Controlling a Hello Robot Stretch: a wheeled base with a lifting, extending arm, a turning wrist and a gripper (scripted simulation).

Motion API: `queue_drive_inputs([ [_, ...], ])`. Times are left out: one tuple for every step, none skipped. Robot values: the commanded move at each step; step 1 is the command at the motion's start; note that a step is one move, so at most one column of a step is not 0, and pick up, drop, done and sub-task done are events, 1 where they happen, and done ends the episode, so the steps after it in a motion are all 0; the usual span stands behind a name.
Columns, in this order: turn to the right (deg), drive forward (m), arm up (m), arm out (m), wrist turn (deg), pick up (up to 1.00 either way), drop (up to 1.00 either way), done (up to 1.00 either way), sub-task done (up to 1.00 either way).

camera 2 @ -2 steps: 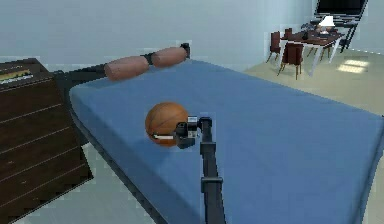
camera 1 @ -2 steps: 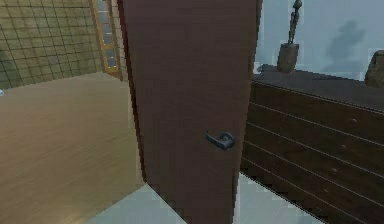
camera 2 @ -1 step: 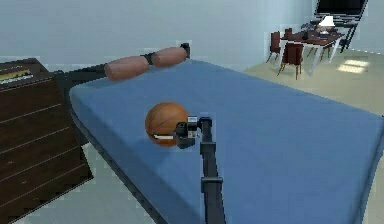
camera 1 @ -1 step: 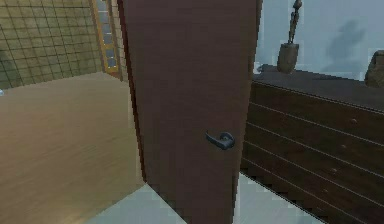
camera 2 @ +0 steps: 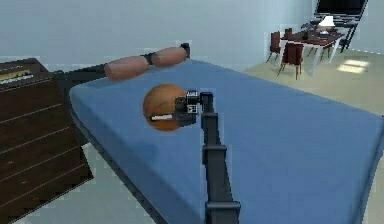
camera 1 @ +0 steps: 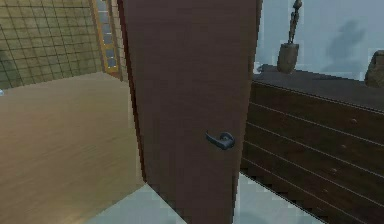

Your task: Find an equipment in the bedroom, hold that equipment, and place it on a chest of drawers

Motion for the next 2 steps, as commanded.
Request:
queue_drive_inputs([
  [0.0, 0.00, 0.16, 0.00, 0.0, 0.00, 0.00, 0.00, 0.00],
  [0.0, 0.00, 0.00, 0.00, -45.0, 0.00, 0.00, 0.00, 0.00],
])
